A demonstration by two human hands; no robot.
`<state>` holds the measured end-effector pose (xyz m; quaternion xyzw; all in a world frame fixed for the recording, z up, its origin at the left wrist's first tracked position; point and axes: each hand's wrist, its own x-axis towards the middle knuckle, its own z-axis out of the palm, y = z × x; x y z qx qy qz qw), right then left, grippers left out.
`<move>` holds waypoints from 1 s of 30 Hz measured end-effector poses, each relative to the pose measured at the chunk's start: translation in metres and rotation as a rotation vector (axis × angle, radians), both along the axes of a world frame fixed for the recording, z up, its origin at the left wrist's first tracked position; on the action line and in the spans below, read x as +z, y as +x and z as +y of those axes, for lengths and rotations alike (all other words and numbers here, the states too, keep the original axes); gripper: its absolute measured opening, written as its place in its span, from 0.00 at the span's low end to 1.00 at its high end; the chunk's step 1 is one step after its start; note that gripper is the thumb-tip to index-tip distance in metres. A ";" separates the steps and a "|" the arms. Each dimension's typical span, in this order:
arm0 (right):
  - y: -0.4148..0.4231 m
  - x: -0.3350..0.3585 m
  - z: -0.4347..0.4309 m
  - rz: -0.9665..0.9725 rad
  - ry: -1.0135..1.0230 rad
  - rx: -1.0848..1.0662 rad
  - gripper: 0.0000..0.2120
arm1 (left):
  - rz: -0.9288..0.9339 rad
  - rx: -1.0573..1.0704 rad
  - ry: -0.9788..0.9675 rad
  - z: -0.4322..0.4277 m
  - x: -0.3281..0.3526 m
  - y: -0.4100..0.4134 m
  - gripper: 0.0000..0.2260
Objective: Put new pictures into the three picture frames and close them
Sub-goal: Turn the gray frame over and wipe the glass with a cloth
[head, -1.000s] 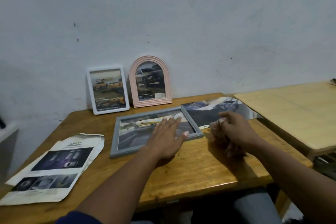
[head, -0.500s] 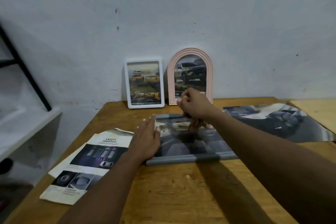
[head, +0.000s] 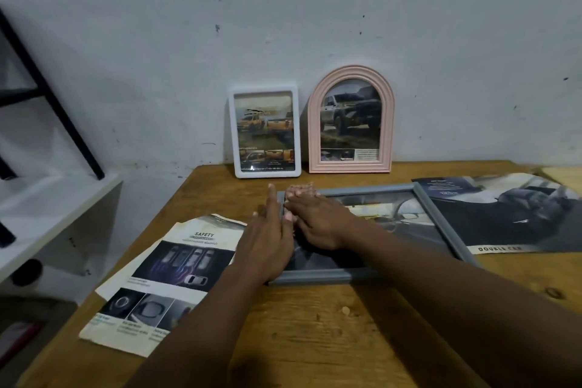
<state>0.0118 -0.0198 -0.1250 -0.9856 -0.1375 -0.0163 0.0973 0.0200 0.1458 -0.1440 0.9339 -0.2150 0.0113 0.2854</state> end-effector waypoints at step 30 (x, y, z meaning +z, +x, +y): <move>-0.024 -0.008 0.033 0.051 0.060 -0.336 0.28 | 0.120 0.069 -0.008 -0.003 0.009 -0.005 0.30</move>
